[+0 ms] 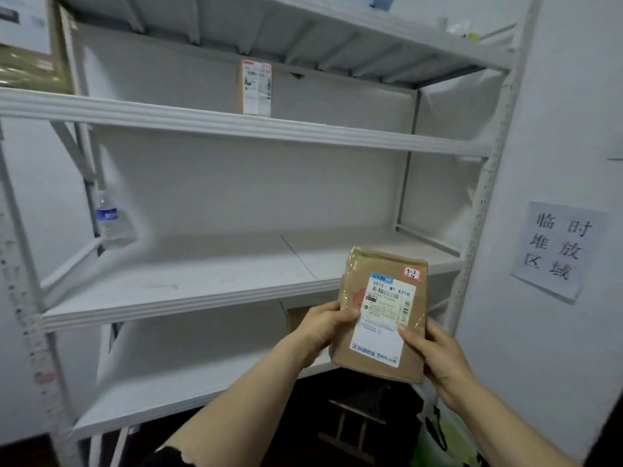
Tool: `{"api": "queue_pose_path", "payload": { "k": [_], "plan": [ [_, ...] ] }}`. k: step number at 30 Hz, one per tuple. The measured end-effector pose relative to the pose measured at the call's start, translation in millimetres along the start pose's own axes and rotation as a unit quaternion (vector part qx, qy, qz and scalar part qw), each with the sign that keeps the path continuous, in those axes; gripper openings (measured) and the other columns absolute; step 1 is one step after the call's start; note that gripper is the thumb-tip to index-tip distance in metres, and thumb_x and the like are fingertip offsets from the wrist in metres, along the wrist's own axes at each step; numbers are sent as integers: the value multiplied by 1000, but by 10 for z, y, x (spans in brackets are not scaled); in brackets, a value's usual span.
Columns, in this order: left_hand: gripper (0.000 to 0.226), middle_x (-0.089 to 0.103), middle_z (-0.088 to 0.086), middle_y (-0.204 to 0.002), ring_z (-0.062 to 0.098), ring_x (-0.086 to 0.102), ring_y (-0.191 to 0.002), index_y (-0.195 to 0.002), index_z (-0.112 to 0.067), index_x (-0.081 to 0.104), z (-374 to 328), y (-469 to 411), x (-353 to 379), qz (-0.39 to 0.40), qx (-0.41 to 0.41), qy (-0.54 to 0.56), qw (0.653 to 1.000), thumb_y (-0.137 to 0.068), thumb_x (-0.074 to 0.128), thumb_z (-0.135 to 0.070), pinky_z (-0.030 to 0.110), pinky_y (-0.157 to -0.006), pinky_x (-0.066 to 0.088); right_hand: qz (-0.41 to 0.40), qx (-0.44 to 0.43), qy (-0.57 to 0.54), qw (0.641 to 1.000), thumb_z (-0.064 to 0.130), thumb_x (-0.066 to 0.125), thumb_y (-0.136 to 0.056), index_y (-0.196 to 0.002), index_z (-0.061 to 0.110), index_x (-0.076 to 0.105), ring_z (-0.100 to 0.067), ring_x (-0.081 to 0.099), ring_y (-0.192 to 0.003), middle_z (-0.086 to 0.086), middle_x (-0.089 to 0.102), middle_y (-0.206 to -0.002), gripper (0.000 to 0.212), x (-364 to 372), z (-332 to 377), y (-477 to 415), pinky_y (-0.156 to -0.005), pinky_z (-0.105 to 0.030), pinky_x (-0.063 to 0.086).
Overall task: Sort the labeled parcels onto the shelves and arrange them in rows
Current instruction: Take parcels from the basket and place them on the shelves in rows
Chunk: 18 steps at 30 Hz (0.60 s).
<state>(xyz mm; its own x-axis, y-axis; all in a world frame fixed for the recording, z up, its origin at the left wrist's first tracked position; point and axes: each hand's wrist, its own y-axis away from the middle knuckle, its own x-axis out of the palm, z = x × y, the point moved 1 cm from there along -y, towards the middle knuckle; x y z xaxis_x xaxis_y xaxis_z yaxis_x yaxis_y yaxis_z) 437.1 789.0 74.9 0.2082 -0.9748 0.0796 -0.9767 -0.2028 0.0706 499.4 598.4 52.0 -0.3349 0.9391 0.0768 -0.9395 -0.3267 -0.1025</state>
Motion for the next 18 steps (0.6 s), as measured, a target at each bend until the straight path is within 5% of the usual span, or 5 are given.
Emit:
{"api": "queue_pose_path", "payload": {
  "k": [3,7,12,18],
  "plan": [
    [24,73,-3,-97,5,69,-80,-112,-16,69,58,-288,-103,-48,-11,-18,999,-89,64,-18,13,-63,51,24,15,-6,1000,11,69,-83,-108,22,67,-25,69,-98,-5,73,-105,27,77,-188,-443,-94,-48,51],
    [28,72,0,-106,16,66,-101,-113,-17,69,64,-628,-281,-120,4,-47,992,-85,69,-19,31,-96,49,71,11,5,997,15,67,-86,-108,28,63,-19,67,-98,-1,70,-109,27,232,-295,-1003,-86,-38,53],
    [25,70,-4,-97,3,63,-80,-115,-15,66,-4,-764,-660,-190,27,-56,980,-89,64,-12,10,-61,48,121,0,14,993,14,67,-86,-126,26,56,-17,62,-103,5,67,-109,42,697,-397,-1471,-78,-31,52],
    [30,70,-10,-92,5,66,-86,-105,-22,66,-107,-892,-1215,-237,45,-92,966,-85,65,0,16,-67,54,141,-3,11,990,10,64,-88,-131,26,54,-18,61,-105,9,66,-109,46,1410,-517,-1892,-87,-43,54]
  ]
}}
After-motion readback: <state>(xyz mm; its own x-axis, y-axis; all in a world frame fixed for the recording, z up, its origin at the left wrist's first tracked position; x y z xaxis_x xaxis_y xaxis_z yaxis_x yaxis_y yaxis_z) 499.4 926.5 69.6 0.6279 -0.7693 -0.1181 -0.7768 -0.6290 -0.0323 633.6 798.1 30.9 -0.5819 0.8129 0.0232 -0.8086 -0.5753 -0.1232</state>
